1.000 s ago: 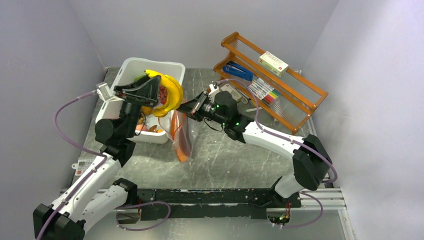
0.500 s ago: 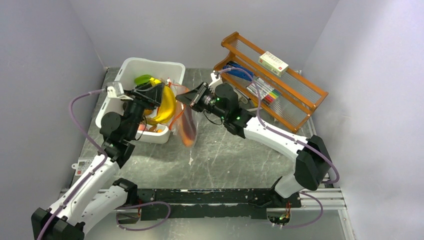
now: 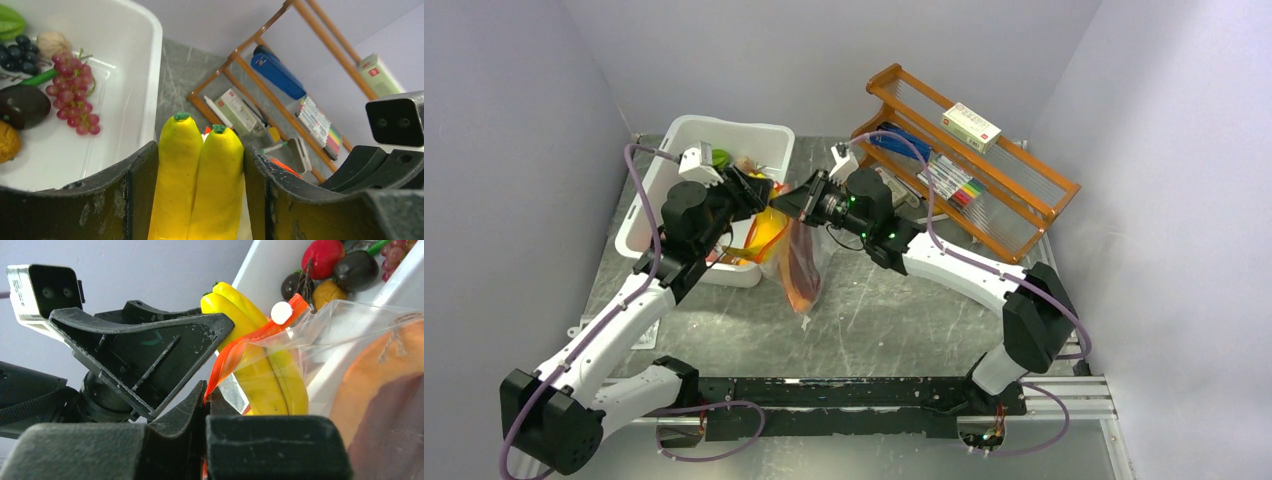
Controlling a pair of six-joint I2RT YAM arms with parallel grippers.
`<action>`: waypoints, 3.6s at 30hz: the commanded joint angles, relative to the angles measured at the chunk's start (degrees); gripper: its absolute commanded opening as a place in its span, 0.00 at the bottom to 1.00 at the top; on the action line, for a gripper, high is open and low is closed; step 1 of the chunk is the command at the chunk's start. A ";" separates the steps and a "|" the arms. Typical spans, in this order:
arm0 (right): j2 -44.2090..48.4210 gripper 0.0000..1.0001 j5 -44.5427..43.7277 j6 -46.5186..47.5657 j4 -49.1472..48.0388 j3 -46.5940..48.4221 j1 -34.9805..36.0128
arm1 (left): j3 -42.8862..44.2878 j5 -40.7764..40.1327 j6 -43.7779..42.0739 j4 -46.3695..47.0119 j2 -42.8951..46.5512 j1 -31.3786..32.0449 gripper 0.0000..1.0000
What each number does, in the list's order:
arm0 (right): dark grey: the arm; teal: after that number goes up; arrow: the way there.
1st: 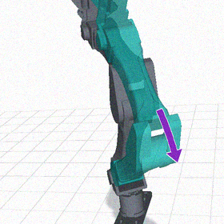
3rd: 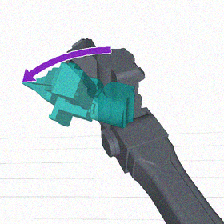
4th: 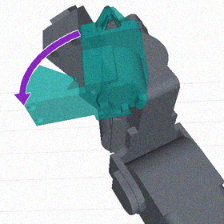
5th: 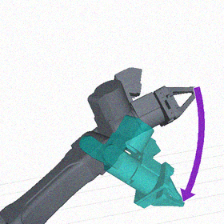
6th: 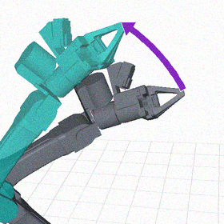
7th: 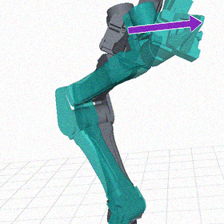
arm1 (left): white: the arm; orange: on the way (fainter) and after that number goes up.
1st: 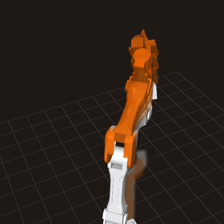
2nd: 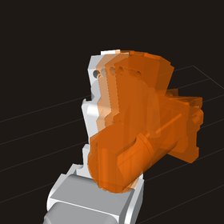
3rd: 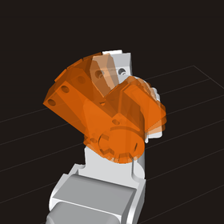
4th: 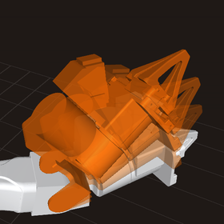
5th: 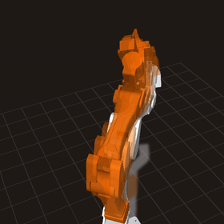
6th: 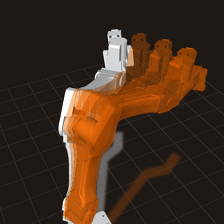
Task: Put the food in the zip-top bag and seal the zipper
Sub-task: Place the fake fruit in the zipper food storage bag, then adjust the fake fruit in the zipper food storage bag.
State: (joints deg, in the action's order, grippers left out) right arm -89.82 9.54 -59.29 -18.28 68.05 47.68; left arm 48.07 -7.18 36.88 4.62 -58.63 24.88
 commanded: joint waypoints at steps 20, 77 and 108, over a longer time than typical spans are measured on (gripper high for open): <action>2.54 0.00 10.44 2.82 -14.92 -9.05 -3.21 | 4.84 16.34 2.60 -18.81 -1.17 0.78 0.23; 11.20 0.00 29.19 -9.48 -39.32 -28.81 -12.69 | -6.39 37.99 -2.87 -5.14 -7.39 0.78 0.52; 13.36 0.05 8.03 14.95 13.04 -16.03 -12.30 | 6.16 27.17 -3.45 -19.00 0.40 2.63 0.07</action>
State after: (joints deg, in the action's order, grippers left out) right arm -76.73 22.02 -49.58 -14.11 47.97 35.27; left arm 51.35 18.87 32.21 -12.69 -58.15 27.18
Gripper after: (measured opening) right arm 0.031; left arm 0.072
